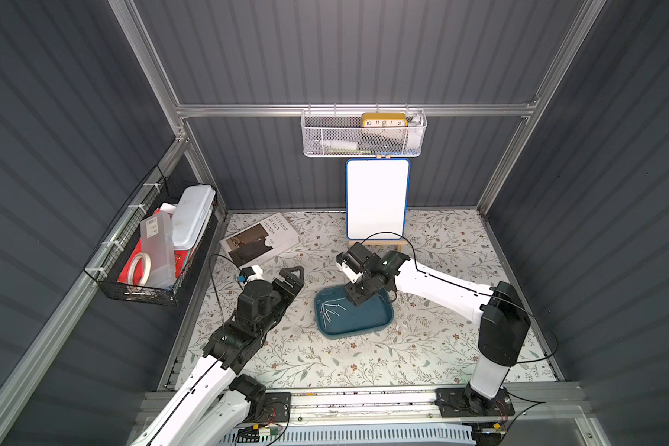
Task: Take out the screws from the storage box
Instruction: Pick up the screw from the storage box.
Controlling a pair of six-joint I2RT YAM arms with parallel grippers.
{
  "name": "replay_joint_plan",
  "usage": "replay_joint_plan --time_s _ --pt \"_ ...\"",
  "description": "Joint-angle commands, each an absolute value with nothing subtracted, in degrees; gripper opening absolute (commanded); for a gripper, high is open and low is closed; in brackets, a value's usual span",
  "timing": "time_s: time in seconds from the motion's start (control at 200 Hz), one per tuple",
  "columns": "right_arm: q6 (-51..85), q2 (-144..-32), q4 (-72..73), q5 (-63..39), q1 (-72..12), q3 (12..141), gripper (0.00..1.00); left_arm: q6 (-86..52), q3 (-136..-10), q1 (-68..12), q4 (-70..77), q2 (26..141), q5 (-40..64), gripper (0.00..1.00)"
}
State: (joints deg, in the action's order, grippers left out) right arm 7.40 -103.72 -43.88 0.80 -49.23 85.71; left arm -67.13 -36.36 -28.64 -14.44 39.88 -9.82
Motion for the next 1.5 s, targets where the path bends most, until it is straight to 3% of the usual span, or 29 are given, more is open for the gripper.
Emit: replay_joint_plan --time_s 0.0,0.3,0.46,1.496 --pt "6.5 -104.99 -43.93 0.99 -49.57 86.21 0.52 -66.32 -34.48 -28.83 -13.14 39.83 -7.71 0.99" --pt "5.21 -108.07 -45.79 1.76 -49.66 87.22 0.51 -66.08 -33.64 -28.87 -10.72 42.7 -6.88 0.99" --pt "5.35 -111.21 -47.32 1.65 -49.9 89.78 0.44 -66.56 -32.23 -28.83 -10.42 41.83 -7.24 0.99" --pt "4.52 -124.1 -45.56 1.61 -52.37 95.29 0.41 -69.21 -26.54 -28.86 -5.44 41.99 -4.99 0.99"
